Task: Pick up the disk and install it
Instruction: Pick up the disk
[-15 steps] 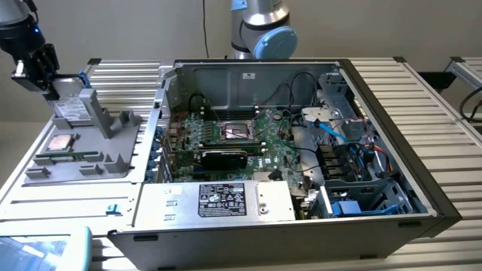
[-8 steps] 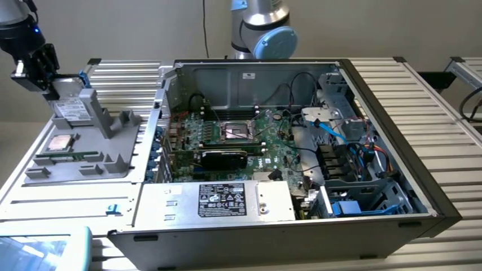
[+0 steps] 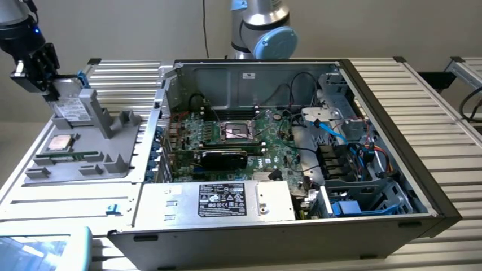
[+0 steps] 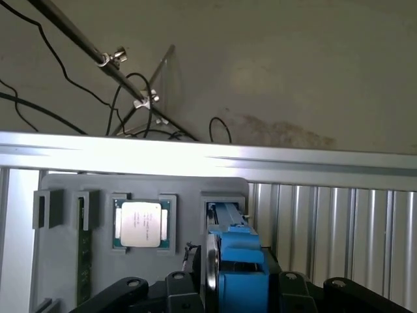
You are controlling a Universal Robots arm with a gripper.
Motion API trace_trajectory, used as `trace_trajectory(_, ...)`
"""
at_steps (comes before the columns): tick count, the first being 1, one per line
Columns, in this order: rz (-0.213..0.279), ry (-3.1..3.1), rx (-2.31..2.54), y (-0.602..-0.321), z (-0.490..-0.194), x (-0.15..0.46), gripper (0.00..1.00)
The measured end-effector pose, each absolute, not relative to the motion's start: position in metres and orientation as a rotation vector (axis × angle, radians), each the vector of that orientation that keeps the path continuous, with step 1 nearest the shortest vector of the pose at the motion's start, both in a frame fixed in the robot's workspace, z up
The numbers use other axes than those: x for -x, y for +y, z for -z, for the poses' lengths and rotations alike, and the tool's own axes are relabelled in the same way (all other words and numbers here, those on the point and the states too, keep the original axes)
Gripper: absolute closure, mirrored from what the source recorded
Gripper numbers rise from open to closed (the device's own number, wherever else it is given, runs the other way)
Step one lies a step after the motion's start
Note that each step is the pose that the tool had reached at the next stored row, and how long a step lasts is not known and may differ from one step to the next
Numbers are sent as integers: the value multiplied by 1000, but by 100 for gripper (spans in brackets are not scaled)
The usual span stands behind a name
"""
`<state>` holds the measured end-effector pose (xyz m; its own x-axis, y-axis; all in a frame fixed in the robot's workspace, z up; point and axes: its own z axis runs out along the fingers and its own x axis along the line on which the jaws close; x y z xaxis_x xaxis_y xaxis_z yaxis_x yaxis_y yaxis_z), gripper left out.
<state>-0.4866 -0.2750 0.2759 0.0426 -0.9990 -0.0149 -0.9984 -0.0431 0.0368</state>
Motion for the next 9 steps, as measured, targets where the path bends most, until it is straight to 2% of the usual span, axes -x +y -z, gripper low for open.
trace_trajectory(9, 57, -2194, -2225, -275, -276, 487, 53)
